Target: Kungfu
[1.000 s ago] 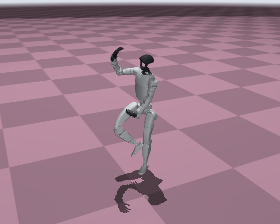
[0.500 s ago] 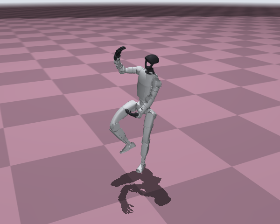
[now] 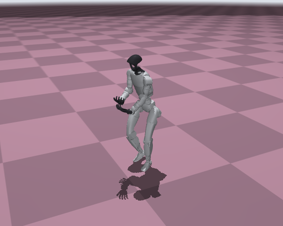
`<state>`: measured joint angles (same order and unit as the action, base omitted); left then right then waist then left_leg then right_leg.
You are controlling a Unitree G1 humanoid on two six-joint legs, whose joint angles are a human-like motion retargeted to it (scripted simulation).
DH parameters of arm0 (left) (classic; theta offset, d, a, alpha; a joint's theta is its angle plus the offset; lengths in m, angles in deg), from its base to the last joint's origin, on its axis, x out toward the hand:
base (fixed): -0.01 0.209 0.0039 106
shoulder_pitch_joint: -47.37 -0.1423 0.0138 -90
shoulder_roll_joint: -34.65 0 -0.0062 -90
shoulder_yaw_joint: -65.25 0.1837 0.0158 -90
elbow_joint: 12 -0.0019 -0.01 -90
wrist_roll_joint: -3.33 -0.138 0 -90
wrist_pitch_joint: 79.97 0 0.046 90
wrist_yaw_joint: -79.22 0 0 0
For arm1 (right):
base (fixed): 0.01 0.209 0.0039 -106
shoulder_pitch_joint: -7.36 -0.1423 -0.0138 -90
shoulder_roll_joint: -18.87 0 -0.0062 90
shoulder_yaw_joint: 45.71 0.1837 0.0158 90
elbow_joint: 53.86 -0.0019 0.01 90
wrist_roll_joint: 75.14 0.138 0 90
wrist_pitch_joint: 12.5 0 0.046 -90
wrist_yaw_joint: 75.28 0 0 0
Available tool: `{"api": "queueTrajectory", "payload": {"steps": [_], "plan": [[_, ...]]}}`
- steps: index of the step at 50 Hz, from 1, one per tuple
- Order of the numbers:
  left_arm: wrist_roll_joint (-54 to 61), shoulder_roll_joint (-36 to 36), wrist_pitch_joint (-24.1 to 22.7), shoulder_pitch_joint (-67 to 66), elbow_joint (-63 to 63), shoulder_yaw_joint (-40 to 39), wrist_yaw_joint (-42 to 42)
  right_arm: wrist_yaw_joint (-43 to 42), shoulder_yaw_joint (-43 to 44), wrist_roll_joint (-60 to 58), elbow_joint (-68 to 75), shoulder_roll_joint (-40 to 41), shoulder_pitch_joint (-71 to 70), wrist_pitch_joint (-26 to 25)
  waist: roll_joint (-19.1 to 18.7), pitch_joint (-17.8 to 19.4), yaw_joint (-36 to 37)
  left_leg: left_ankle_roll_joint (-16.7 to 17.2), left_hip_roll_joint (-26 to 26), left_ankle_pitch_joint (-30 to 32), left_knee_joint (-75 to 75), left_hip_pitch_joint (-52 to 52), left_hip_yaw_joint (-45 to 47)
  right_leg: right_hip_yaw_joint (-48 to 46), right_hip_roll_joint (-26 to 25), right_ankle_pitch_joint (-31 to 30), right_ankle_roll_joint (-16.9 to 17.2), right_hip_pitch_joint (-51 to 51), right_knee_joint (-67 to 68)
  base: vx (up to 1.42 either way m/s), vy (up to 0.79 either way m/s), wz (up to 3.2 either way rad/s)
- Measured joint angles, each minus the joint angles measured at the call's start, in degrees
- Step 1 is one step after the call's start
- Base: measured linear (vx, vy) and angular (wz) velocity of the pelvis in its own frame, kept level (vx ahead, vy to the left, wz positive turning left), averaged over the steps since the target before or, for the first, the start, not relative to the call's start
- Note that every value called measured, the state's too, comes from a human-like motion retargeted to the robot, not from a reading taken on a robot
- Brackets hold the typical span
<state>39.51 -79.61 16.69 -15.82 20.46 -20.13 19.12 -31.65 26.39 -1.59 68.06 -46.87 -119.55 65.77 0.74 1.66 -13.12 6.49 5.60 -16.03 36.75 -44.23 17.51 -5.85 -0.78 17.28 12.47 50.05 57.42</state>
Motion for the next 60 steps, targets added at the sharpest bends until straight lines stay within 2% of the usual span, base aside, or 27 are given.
{"api": "queueTrajectory", "payload": {"steps": [3, 4, 5, 7, 8, 9, 10, 13, 17, 20, 23, 25, 28, 30, 32, 35, 38, 40, 42, 43, 45, 47, 48, 50, 53, 55, 60], "plan": [[1.55, -1.63, 1.16, 0.34, -0.33, 1.67, -3.36, -1.15, -2.84, 2.09, 1.73, 2.37, 4.77, 0.05, 0.50, 2.35, 0.11, -3.16, -1.38, -3.97, 10.84, -6.47, 0.14, 2.22, 1.10, -1.51, -1.56, -3.60, -8.94, -0.16, -0.07, 0.64], [2.00, -1.96, 1.37, 0.23, -0.49, 2.17, -4.27, -1.45, -3.76, 2.01, 1.63, 2.50, 6.13, -0.12, 0.13, 2.91, 1.01, -3.84, -0.72, -5.44, 14.27, -8.48, 0.12, 3.19, 0.08, 3.41, -6.31, -4.06, -9.77, -0.21, -0.06, 0.09], [2.43, -2.22, 1.52, 0.04, -0.69, 2.66, -5.15, -1.81, -4.68, 1.84, 1.29, 2.44, 7.39, -0.42, -0.59, 3.36, 2.26, -4.45, 0.53, -7.09, 17.83, -10.59, -0.07, 4.06, -1.57, 11.16, -13.30, -4.10, -9.29, -0.15, -0.11, -0.82], [2.23, -2.09, 1.94, -0.49, -0.97, 2.76, -6.71, -1.74, -6.78, 1.17, 1.32, 1.58, 9.68, -1.83, 1.77, 3.15, 6.30, -5.14, 2.96, -10.49, 23.40, -12.91, 4.15, 4.70, -1.06, 11.52, -14.92, -0.92, -4.49, -0.12, -0.11, -0.71], [1.83, -1.83, 1.92, -1.15, -1.27, 3.61, -7.46, -1.43, -6.79, 0.67, 1.57, 1.19, 10.62, -2.82, -0.91, 4.44, 5.08, -5.14, 2.80, -10.73, 25.89, -14.80, 0.77, 3.03, -2.82, 11.39, -14.24, 2.44, -0.14, -0.13, -0.06, 0.52], [1.45, -1.82, 1.91, -1.66, -1.79, 4.07, -7.72, -1.09, -7.03, 0.06, 2.07, 0.63, 11.26, -3.76, -2.12, 4.92, 5.09, -5.44, 3.01, -11.01, 27.49, -15.97, -0.05, 1.42, -2.50, 12.05, -15.24, 3.29, 1.26, -0.12, -0.02, 0.71], [1.08, -1.93, 1.89, -2.08, -2.42, 4.33, -7.73, -0.74, -7.39, -0.59, 2.69, -0.02, 11.75, -4.69, -2.59, 5.00, 5.72, -5.90, 3.40, -11.32, 28.64, -16.79, 0.42, -0.15, -1.13, 13.10, -17.08, 2.88, 1.17, -0.07, -0.05, 0.02], [3.14, -2.69, 2.19, -3.72, -5.40, 5.15, -4.99, -0.88, -7.12, -2.14, 3.64, -0.02, 13.62, -4.01, -2.18, 4.06, 7.35, -5.40, 3.84, -11.38, 28.95, -16.49, 1.63, 1.26, -3.58, 15.17, -18.62, 1.45, 0.83, -0.01, -0.12, -0.08], [5.19, -3.19, 2.66, -5.30, -6.48, 6.23, -1.80, -2.80, -5.00, -0.75, 1.46, -0.32, 13.48, -0.03, -3.69, 3.17, 7.29, -3.38, 3.08, -8.07, 25.76, -13.82, -0.86, 0.25, -2.96, 13.70, -18.95, -1.56, -2.43, 0.06, -0.17, 0.42], [3.77, -2.21, 1.09, -5.51, -5.95, 5.77, 1.09, -4.30, -2.04, 1.01, -4.08, -2.86, 10.67, 1.61, -3.41, 1.95, 7.60, -1.54, 1.31, -2.52, 19.78, -9.14, -0.82, 0.95, -3.67, 10.86, -19.29, -7.06, -9.29, 0.09, -0.18, 0.45], [-0.08, 0.25, -1.50, -4.64, -5.07, 5.03, 3.67, -7.08, 2.40, 1.37, -12.47, -8.24, 5.49, 6.26, -3.04, 1.52, 7.52, 3.16, -1.41, 8.29, 15.15, -5.62, -1.85, 1.50, -2.30, 7.32, -17.94, -12.31, -15.71, 0.06, -0.14, 0.70], [-3.64, 2.15, -3.24, -3.88, -4.38, 3.69, 4.86, -9.25, 6.02, 0.60, -18.57, -13.16, 1.27, 10.50, -2.45, 0.87, 7.25, 8.17, -1.45, 14.78, 13.61, -4.00, 1.80, 0.30, 0.32, 4.51, -16.86, -15.89, -20.73, 0.05, -0.08, 0.99], [-9.60, 5.33, -6.08, -3.31, -3.04, 0.24, 6.47, -11.54, 12.68, -2.95, -25.60, -21.53, -5.39, 17.06, -1.52, -1.70, 6.02, 2.68, 3.70, 13.19, 21.85, -3.90, 12.95, -4.18, 6.79, 1.05, -13.29, -19.53, -27.32, 0.02, -0.08, 1.25], [-13.59, 8.18, -8.51, -2.79, -2.25, -3.36, 7.44, -14.00, 16.48, -5.70, -28.57, -27.32, -10.46, 21.83, -0.86, -3.04, 6.34, 0.81, 5.59, 11.47, 31.21, -6.81, 13.93, -5.58, 9.79, -0.46, -10.23, -20.93, -30.27, 0.09, -0.03, 0.68], [-16.59, 12.48, -10.84, -2.84, -1.71, -7.28, 9.27, -17.14, 18.39, -8.20, -29.60, -32.96, -15.30, 27.90, -0.20, -4.40, 7.11, 0.33, 7.40, 10.76, 40.24, -10.65, 12.87, -6.11, 11.45, -1.54, -8.62, -21.94, -32.83, 0.07, -0.06, 0.16], [-21.26, 20.34, -15.90, -3.91, -1.35, -13.18, 16.30, -23.66, 19.54, -13.15, -29.65, -40.52, -21.56, 36.38, 0.65, -6.28, 8.96, -3.26, 14.14, 11.38, 48.69, -14.49, 13.34, -5.63, 11.61, -3.09, -8.82, -22.69, -35.57, 0.10, -0.12, -0.28], [-29.09, 27.43, -25.18, -5.44, -3.77, -19.35, 31.16, -31.03, 20.99, -20.88, -30.62, -45.02, -25.53, 41.48, 1.31, -6.90, 11.17, -7.84, 23.59, 14.00, 45.49, -16.98, 14.00, -3.75, 10.10, -5.35, -12.16, -23.90, -37.49, 0.07, -0.11, -0.65], [-34.39, 31.26, -29.70, -6.48, -6.71, -23.69, 42.52, -36.43, 22.41, -26.59, -32.72, -46.79, -26.58, 44.37, 1.56, -6.76, 11.31, -7.99, 27.60, 18.95, 37.09, -19.30, 12.45, -2.55, 9.48, -6.50, -13.53, -25.27, -38.60, 0.03, -0.06, -0.46], [-37.25, 33.70, -32.22, -7.04, -10.34, -27.63, 51.39, -43.40, 24.35, -32.92, -35.59, -48.46, -26.27, 47.89, 2.15, -6.41, 10.81, -4.49, 28.50, 27.77, 23.49, -20.90, 9.85, -0.52, 9.28, -6.79, -14.26, -26.77, -39.58, -0.02, -0.09, -0.15], [-37.24, 34.84, -33.12, -7.32, -12.02, -29.11, 54.11, -47.64, 25.37, -36.32, -36.98, -49.27, -25.91, 49.86, 2.52, -6.13, 10.86, -1.97, 28.41, 32.55, 15.98, -21.24, 7.82, 0.41, 9.25, -6.83, -14.91, -27.70, -40.19, -0.01, -0.08, -0.15], [-35.43, 36.75, -33.95, -7.56, -15.14, -31.45, 56.39, -58.63, 27.67, -44.50, -40.22, -50.98, -24.81, 53.67, 3.92, -5.81, 11.38, 1.43, 27.76, 38.13, 1.53, -20.83, 3.57, 1.72, 10.03, -6.85, -15.90, -29.06, -41.09, -0.01, -0.08, -0.12], [-32.97, 37.24, -33.23, -7.61, -17.31, -34.13, 55.39, -71.90, 30.15, -55.03, -43.96, -52.53, -23.04, 56.51, 6.06, -6.07, 11.89, -2.56, 27.37, 32.80, -6.72, -20.94, 1.05, 2.38, 12.11, -6.49, -15.90, -28.93, -40.56, -0.02, -0.09, 0.22], [-31.76, 36.99, -33.01, -7.96, -17.96, -35.64, 54.42, -78.45, 31.23, -60.55, -45.91, -53.32, -22.11, 57.28, 6.95, -6.49, 11.73, -6.53, 27.19, 27.25, -7.83, -22.26, 0.19, 2.56, 13.24, -6.19, -15.87, -28.46, -40.00, 0.02, -0.04, 0.45], [-28.88, 36.15, -33.81, -8.96, -18.41, -37.87, 52.97, -88.02, 33.04, -69.36, -49.64, -54.58, -20.77, 57.39, 8.27, -6.99, 11.38, -10.97, 27.32, 18.17, -7.69, -24.14, 0.14, 3.15, 15.03, -5.62, -16.18, -27.68, -38.97, 0.04, 0.02, 0.37], [-25.72, 34.85, -35.81, -11.07, -17.49, -38.94, 52.15, -92.83, 33.77, -75.57, -54.10, -55.30, -18.71, 55.49, 8.71, -7.01, 12.40, -9.82, 28.66, 20.72, -1.08, -25.52, 1.37, 3.88, 15.92, -5.13, -16.13, -27.52, -37.55, 0.07, 0.10, -0.12], [-25.84, 33.29, -36.41, -12.21, -16.24, -39.49, 52.53, -92.48, 33.69, -76.06, -55.81, -55.80, -17.65, 54.85, 8.81, -6.90, 13.73, -8.83, 28.75, 22.50, 6.04, -26.36, 1.21, 4.48, 16.22, -4.74, -15.99, -27.16, -36.61, 0.04, 0.13, -0.31], [-26.31, 28.54, -38.21, -14.93, -12.15, -39.57, 53.07, -89.74, 34.67, -74.09, -55.95, -56.56, -15.96, 55.55, 7.63, -7.63, 16.32, -9.74, 30.93, 21.56, 27.83, -26.01, 5.36, 3.88, 15.49, -3.70, -15.60, -25.96, -35.82, 0.03, 0.11, -0.23]]}}
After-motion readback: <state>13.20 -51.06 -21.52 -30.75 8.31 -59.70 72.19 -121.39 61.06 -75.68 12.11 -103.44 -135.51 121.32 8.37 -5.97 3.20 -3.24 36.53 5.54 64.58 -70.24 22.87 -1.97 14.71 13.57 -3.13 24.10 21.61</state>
